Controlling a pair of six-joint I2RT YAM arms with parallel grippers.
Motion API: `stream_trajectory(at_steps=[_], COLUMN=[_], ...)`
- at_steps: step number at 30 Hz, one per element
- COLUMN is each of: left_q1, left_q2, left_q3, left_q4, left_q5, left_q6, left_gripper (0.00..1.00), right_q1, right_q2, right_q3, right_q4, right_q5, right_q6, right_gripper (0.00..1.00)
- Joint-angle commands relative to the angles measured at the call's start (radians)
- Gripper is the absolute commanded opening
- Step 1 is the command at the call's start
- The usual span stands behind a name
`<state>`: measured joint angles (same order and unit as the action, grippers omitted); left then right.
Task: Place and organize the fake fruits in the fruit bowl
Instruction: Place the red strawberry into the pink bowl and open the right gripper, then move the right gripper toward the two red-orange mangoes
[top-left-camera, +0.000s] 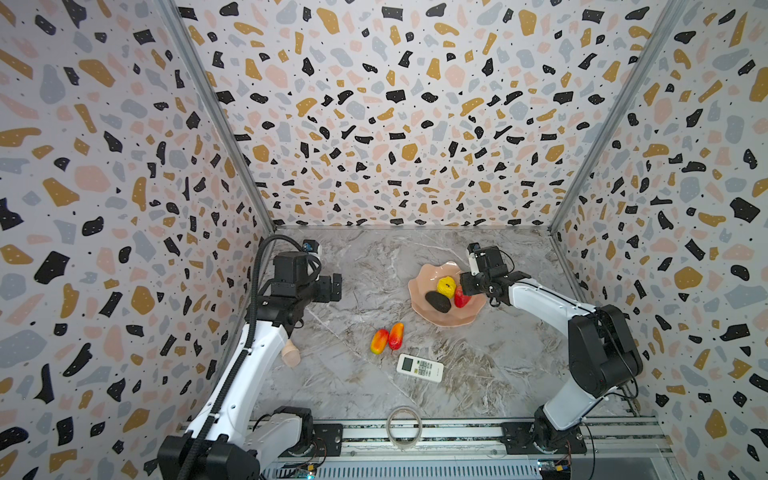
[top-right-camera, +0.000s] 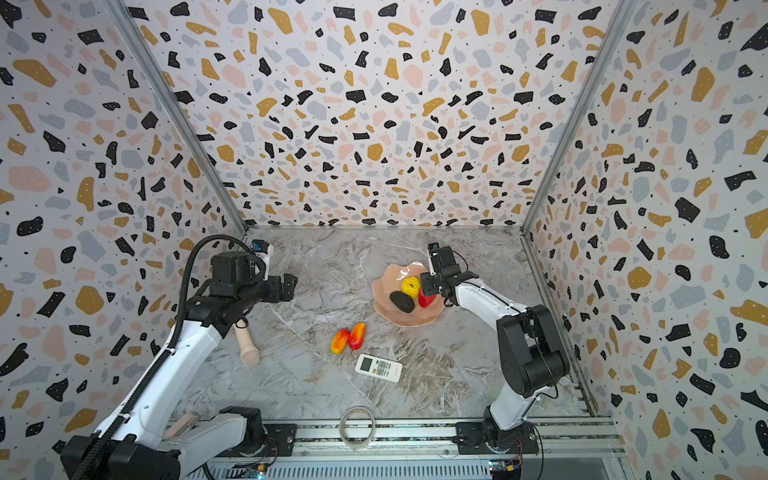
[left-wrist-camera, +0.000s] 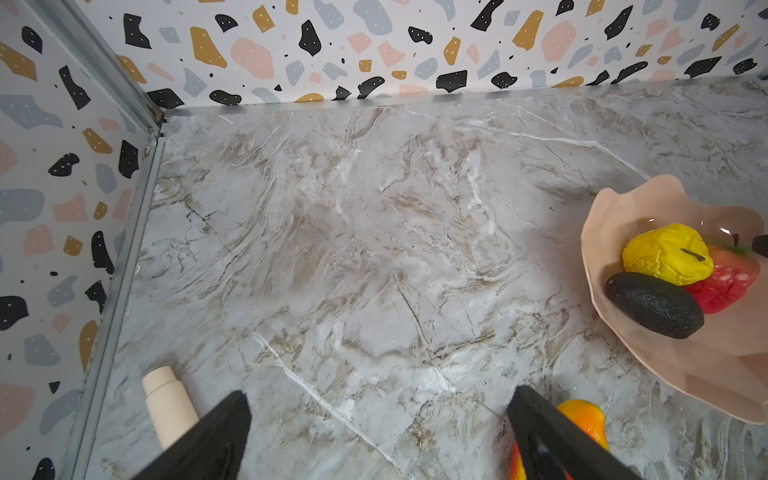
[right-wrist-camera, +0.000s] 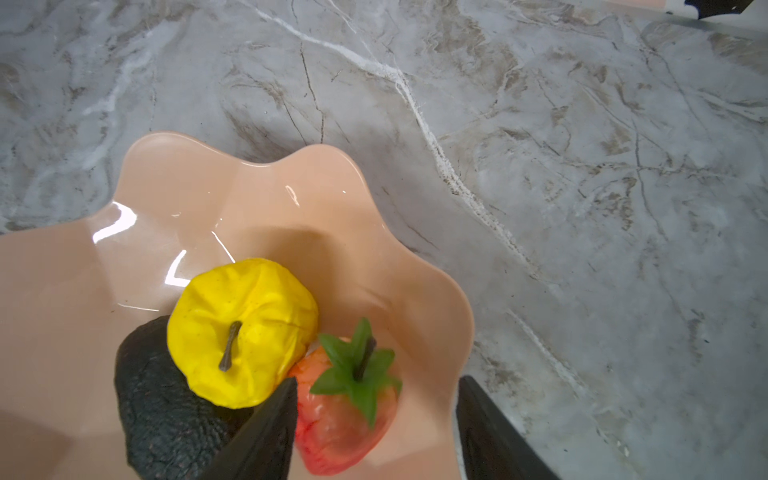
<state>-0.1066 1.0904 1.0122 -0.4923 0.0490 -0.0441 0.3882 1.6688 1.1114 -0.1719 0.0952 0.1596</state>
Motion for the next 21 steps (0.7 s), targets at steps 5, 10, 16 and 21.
stream_trajectory(at_steps=[5, 10, 16, 21], left_q1=[0.004, 0.004, 0.004, 0.004], left_q2=[-0.006, -0.004, -0.003, -0.004], left_q3=[-0.008, -0.008, -0.007, -0.006], left_q4=[0.032, 0.032, 0.032, 0.03], left_q5=[0.012, 0.012, 0.012, 0.014], left_q6=[0.006, 0.007, 0.007, 0.006], left_gripper=[1.0, 1.0, 1.0, 1.0], right_q1=[0.001, 0.048, 0.256, 0.362], right_q2=[-0.042, -0.119, -0.128, -0.041], right_q3=[-0.004, 0.011, 0.063, 0.155], right_q4=[0.0, 0.005, -0.005, -0.059], right_q5=[-0.003, -0.043, -0.14, -0.252], right_q6=[0.007, -0.078, -0.266, -0.289], right_gripper=[0.65, 0.88, 0.99, 0.99])
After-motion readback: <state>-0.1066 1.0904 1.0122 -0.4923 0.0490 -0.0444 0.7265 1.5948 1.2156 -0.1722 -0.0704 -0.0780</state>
